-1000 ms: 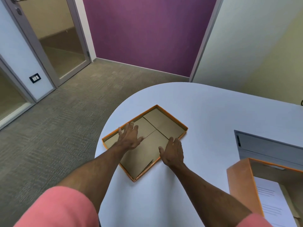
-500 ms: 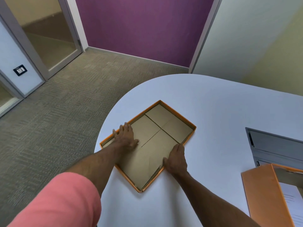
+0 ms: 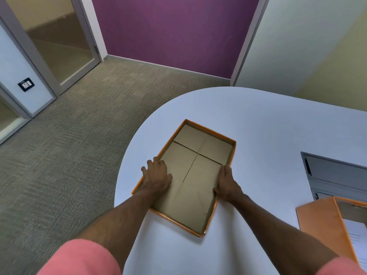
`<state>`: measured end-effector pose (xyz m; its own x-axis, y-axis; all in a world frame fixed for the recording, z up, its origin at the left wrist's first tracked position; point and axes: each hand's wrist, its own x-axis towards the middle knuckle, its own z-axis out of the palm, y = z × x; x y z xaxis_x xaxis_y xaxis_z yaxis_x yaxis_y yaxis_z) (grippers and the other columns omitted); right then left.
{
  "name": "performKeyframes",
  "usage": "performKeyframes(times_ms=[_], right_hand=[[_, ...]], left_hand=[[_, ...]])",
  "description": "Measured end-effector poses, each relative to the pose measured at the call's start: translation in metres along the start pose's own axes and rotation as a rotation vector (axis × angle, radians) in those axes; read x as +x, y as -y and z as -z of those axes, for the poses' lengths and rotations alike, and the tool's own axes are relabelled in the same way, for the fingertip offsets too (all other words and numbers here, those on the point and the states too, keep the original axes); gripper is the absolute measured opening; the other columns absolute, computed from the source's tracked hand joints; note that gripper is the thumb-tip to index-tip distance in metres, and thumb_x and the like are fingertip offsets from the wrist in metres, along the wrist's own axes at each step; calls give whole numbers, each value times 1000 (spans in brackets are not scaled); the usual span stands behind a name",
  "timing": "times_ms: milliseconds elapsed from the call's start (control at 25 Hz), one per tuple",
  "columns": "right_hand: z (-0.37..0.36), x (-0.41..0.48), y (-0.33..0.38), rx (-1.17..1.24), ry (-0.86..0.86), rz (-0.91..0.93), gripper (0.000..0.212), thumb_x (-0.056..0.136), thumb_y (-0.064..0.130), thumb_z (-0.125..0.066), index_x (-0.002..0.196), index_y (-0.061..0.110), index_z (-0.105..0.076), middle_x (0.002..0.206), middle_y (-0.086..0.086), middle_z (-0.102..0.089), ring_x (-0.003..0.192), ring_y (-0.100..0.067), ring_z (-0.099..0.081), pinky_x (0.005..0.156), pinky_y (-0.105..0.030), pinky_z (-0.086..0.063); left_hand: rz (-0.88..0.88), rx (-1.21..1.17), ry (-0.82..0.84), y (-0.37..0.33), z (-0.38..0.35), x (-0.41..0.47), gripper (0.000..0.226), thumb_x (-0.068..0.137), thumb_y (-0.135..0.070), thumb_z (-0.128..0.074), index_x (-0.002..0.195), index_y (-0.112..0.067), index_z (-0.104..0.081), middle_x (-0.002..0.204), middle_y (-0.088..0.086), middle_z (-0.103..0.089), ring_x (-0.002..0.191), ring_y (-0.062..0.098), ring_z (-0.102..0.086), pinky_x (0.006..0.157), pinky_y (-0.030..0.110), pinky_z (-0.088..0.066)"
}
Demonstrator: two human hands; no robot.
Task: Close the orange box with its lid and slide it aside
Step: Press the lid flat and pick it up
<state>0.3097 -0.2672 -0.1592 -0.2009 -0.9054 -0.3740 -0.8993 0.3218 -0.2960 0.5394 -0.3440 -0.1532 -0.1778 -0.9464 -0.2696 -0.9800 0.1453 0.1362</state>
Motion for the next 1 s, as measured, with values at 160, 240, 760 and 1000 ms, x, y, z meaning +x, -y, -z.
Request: performKeyframes(times_ms=[160,240,760,1000], right_hand=[[6,0,-6,18,-47,-12,95,76,20,-74,147,2,-15,155,-19,-13,142,-33,-26,107,-44,-44],[2,-2,-4,75,-118,-106,92,80,23,-73,148,2,-15,152,-19,-20,138,-34,-33,102,-46,-48],[4,-5,-5,231,-167,-344,36,86,-7,-49,122,-4,-43,123,-20,-54,112,-37,-58,91,-41,-49],[49,-17,-34,519,-266,-276,32,81,-12,-51,112,-4,-50,108,-23,-59,91,-35,-60,78,-43,-54]], left_hand=[[7,-52,-78,-2,0,7,64,89,-44,-53,140,-7,-40,148,16,-38,138,31,-35,115,48,-26],[23,-132,-22,-2,3,20,77,90,-45,-54,149,-7,-24,159,18,-21,149,33,-18,122,48,-11],[280,-669,-20,-13,7,27,32,92,-1,-53,123,3,-52,125,22,-57,115,34,-58,95,38,-50],[278,-804,-159,-35,44,11,41,87,10,-52,127,5,-59,128,22,-60,120,34,-57,99,36,-47]])
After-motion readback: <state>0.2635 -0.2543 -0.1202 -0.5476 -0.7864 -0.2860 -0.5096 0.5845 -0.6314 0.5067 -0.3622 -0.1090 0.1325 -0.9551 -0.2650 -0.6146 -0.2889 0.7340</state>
